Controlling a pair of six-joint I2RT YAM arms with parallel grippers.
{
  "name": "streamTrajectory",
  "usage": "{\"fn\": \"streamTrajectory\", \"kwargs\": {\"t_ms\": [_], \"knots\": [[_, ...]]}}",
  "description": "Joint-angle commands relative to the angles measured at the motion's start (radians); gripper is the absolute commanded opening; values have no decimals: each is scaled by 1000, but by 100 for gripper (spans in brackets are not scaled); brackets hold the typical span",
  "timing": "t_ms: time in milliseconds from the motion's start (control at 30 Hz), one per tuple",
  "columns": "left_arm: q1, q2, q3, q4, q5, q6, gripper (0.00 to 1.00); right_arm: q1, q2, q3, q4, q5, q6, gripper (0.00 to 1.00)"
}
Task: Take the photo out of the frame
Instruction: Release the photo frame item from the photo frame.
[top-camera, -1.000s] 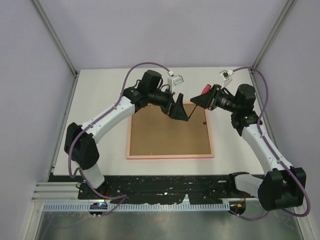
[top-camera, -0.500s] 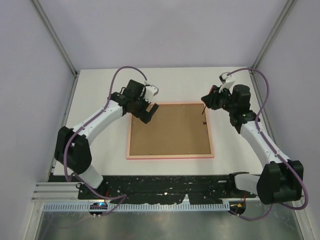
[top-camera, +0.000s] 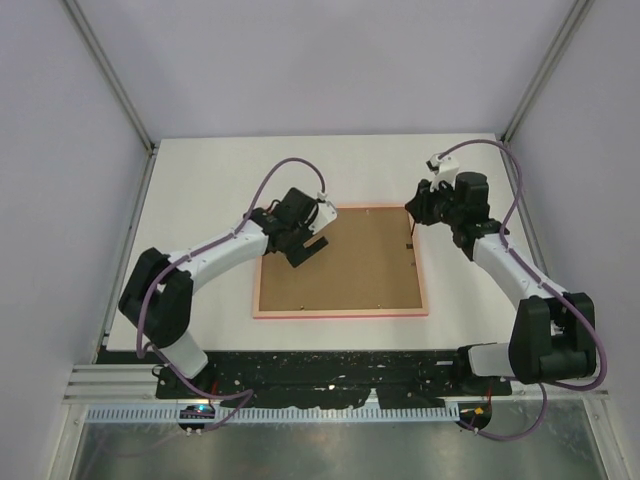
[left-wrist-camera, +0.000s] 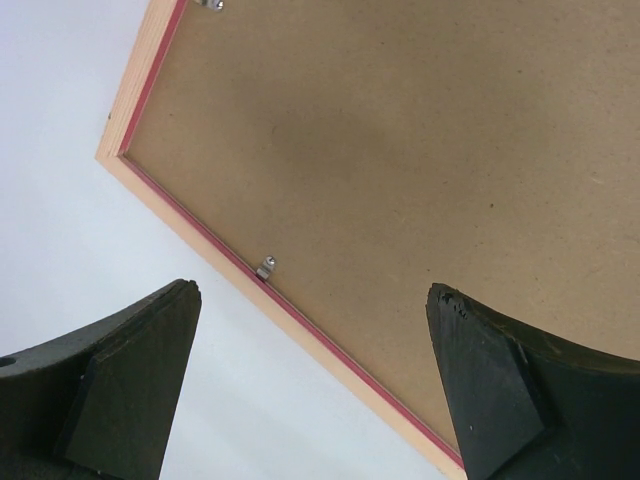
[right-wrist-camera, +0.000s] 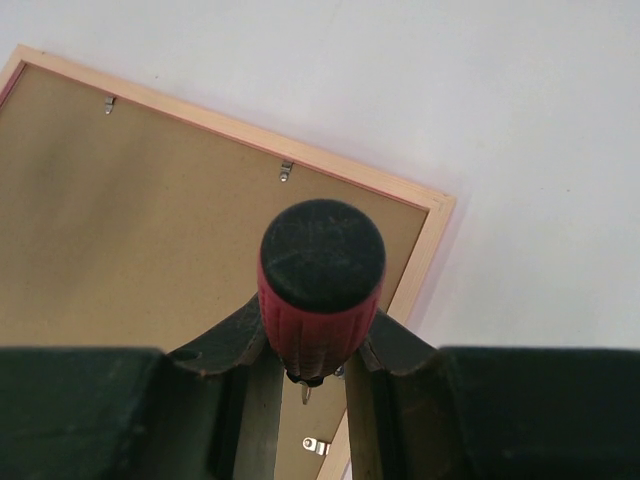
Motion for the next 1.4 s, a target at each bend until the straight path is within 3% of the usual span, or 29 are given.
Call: {"fn": "streamTrajectory", "kwargs": {"t_ms": [0, 167, 333, 567, 833, 1033, 1367], "knots": [[-30, -29, -27, 75, -29, 51, 100, 2, 18, 12, 39, -81, -40, 8], [-104, -88, -67, 71, 91, 103, 100, 2, 0, 8, 25, -78, -67, 7], [-226, -125, -81, 0, 275, 205, 100, 16, 15, 55, -109, -65, -83, 8], [-357, -86, -61, -45, 359, 246, 100, 19, 18, 6, -80, -31, -86, 8], [-378, -63, -78, -63, 481, 206, 100, 20, -3, -23, -107, -116, -188, 8], [-392, -3, -69, -78, 534, 191, 100, 20, -87, -170, 3, -213, -369, 8], [-395, 67, -53, -61, 530, 165, 95, 22, -146, -268, 91, -296, -365, 8]]}}
